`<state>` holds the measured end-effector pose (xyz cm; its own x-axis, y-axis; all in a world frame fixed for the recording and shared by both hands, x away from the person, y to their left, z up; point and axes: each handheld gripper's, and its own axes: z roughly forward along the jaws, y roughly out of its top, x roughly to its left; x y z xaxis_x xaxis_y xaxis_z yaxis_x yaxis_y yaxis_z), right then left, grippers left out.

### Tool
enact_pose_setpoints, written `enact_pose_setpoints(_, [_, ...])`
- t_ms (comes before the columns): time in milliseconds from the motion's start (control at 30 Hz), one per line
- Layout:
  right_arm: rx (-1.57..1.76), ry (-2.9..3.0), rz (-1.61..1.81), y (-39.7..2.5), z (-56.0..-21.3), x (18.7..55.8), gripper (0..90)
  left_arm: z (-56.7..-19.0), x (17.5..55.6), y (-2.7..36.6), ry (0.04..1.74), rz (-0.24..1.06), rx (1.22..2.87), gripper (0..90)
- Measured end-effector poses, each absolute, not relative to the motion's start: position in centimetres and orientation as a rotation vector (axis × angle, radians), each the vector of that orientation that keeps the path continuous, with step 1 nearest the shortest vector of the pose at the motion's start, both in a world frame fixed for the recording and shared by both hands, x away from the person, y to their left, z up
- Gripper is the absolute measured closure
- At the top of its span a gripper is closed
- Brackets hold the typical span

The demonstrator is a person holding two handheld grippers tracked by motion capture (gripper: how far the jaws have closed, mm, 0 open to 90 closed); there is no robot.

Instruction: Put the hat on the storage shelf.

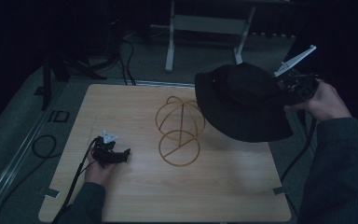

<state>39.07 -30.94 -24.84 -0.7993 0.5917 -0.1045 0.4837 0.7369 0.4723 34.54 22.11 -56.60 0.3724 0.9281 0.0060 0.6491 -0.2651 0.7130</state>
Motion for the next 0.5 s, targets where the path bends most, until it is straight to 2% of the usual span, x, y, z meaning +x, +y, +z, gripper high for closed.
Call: enact_pose_setpoints(500, [0.804, 2.694, 0.659, -30.9, -23.7, 38.5, 87.6, -56.6, 34.5, 22.1, 1.357, 0.576, 2.011, 14.7])
